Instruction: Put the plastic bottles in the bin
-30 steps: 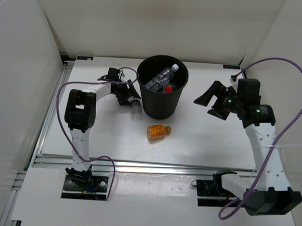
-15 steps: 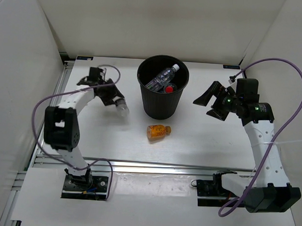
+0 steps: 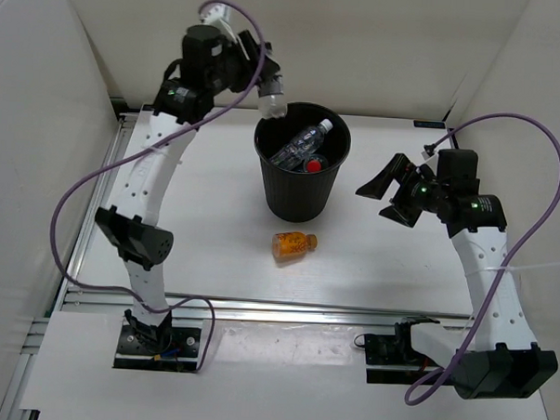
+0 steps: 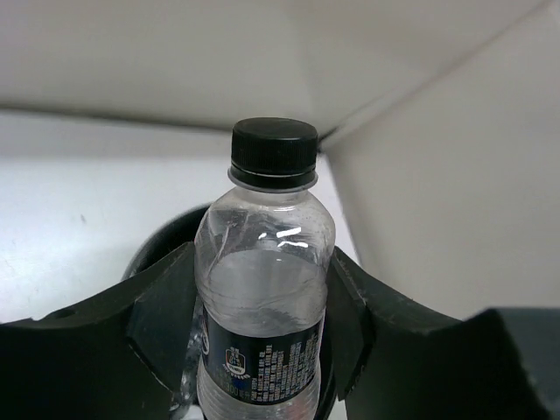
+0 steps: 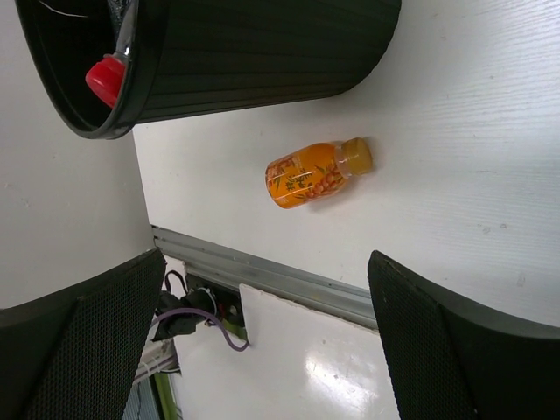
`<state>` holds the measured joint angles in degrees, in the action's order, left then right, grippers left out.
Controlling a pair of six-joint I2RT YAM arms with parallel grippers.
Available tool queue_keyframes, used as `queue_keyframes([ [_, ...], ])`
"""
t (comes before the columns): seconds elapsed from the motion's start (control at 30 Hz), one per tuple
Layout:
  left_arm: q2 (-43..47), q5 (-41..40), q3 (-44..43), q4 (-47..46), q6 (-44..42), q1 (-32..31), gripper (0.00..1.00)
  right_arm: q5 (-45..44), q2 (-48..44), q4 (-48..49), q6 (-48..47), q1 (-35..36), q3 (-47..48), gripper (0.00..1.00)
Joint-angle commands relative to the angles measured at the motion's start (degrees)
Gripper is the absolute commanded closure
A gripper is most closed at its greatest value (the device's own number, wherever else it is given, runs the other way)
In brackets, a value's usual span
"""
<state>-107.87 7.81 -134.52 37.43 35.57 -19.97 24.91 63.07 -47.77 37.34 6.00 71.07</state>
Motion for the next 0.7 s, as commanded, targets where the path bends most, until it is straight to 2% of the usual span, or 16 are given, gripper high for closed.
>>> queue_keyframes([
  [0.0, -5.42, -0.52, 1.00, 6.87, -2.08, -2.61, 0.52, 1.72, -2.24, 2.24, 0.19, -0.20, -0.66, 0.00],
  [0.13, -6.56, -2.71, 2.16, 7.39, -5.42, -6.31, 0.38, 1.72, -2.78, 2.24, 0.19, -0.20, -1.37, 0.00],
  [0.17, -5.95, -3.76, 2.16, 7.39, -6.12, -6.83, 0.14, 1.72, -3.30, 2.24, -0.34, -0.20, -1.37, 0.00],
  [0.2, -5.16, -5.51, 2.16, 7.92, -6.13, -7.36, 0.00, 2.25, -3.30, 2.24, -0.34, -0.20, -1.98, 0.00],
  [0.37, 2.48, -8.69, 1.36, 11.51, -6.67, -5.80, 0.00, 2.25, -3.92, 1.72, 1.06, -0.20, -3.30, 0.00],
  [0.43, 10.20, -11.04, 3.81, 13.10, -4.82, -2.89, 0.00, 2.25, -5.49, 1.71, 3.33, -0.20, -5.67, 0.00],
  [0.53, 25.13, -16.32, 18.28, 13.72, -1.30, 0.10, 0.00, 2.25, -8.47, 2.76, 7.90, -0.20, -13.37, 0.00],
  [0.57, 29.00, -17.64, 26.33, 14.33, -0.60, 0.63, 0.00, 3.04, -9.18, 3.46, 12.45, -0.20, -15.93, 0.00],
  [0.6, 36.43, -18.70, 30.24, 14.34, -0.07, 1.33, 0.00, 4.87, -10.24, 5.47, 15.36, -0.20, -18.74, 0.00],
  [0.63, 39.90, -20.45, 37.15, 15.21, 1.07, 1.33, 0.00, 6.63, -10.25, 7.41, 22.09, -0.20, -25.12, 0.00],
  [0.67, 42.98, -21.17, 40.01, 16.09, 1.08, 1.86, 0.00, 8.73, -10.86, 10.21, 25.81, -0.20, -28.67, 0.00],
])
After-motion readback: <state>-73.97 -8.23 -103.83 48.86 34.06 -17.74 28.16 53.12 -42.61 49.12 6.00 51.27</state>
